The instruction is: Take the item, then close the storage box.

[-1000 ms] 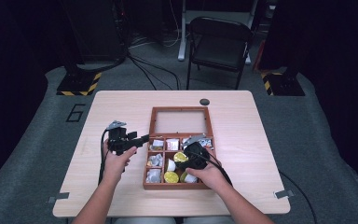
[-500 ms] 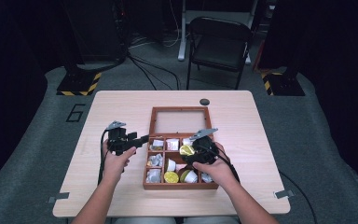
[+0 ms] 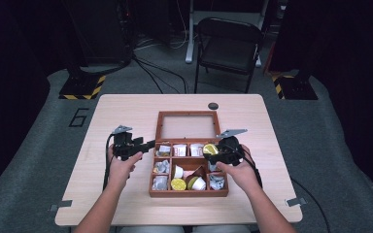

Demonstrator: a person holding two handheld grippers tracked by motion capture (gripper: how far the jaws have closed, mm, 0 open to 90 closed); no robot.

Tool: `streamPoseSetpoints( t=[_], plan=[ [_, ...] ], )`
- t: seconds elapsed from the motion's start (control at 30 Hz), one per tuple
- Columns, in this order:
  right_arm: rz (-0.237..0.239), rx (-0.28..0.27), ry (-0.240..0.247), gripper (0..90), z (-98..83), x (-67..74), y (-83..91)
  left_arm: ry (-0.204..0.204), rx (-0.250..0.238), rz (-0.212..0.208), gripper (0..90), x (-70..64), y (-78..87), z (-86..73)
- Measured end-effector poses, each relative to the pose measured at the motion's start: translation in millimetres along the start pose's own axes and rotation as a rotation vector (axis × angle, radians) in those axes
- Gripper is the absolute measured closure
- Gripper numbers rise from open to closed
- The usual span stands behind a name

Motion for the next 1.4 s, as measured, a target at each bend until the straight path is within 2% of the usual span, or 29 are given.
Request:
streamPoseSetpoints(
  t=[0.1, 0.13, 0.17, 0.2, 0.27, 0.4, 0.47, 0.83, 0.93, 1.1, 1.3, 1.4],
  plan=[
    [-0.013, -0.012, -0.02, 37.3, -0.7, -7.3, 6.4, -0.012, -0.004, 0.006, 34.9, 1.1, -0.1, 0.5],
    [-0.017, -0.019, -0.017, 37.3, -0.4, -10.1, 8.2, -0.011, -0.006, 0.008, 34.9, 1.3, -0.1, 0.8],
    [-0.019, -0.022, -0.034, 37.3, -0.9, -11.4, 10.2, -0.003, -0.007, 0.007, 34.9, 1.0, 0.0, 1.1],
    [-0.027, -0.026, -0.024, 37.3, -0.6, -14.7, 12.1, -0.001, -0.007, 0.007, 34.9, 1.2, 0.0, 1.2],
    [-0.034, -0.032, -0.042, 37.3, -1.4, -18.3, 16.0, -0.001, -0.008, 0.008, 34.9, 1.9, -0.3, 1.4],
    [-0.066, -0.051, -0.041, 37.3, -2.1, -29.9, 24.5, 0.003, -0.007, 0.004, 35.0, 1.6, 0.5, 1.8],
    [-0.074, -0.056, -0.063, 37.3, -3.3, -33.4, 28.7, -0.001, -0.01, 0.004, 35.1, 1.8, 0.4, 2.2],
    [-0.129, -0.082, -0.098, 37.3, -9.8, -57.9, 46.4, 0.007, -0.006, 0.004, 34.9, 1.6, -0.7, 2.3],
    [-0.145, -0.086, -0.11, 37.3, -12.6, -65.4, 50.6, -0.002, -0.005, 0.004, 34.9, 2.0, -1.6, 2.0],
    [-0.184, -0.09, -0.13, 37.3, -18.9, -79.1, 56.6, 0.005, -0.005, 0.005, 34.9, 1.9, -0.6, 2.1],
    [-0.257, -0.087, -0.17, 37.3, -27.8, -98.0, 67.5, 0.006, -0.006, 0.007, 34.8, 2.7, -0.2, 2.0],
    [-0.27, -0.096, -0.191, 37.3, -32.4, -108.7, 72.4, 0.002, -0.004, 0.011, 34.9, 3.9, 0.4, 1.0]
  ],
)
Point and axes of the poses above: each handheld gripper's, and its own axes: y roughly backward along the jaws, z roughly out of its top, x roughly to its left, the point moved 8 cm from there along -y, roughly forward along the jaws, and after that the axes turned 14 degrees about z, right-handed, at the moved point
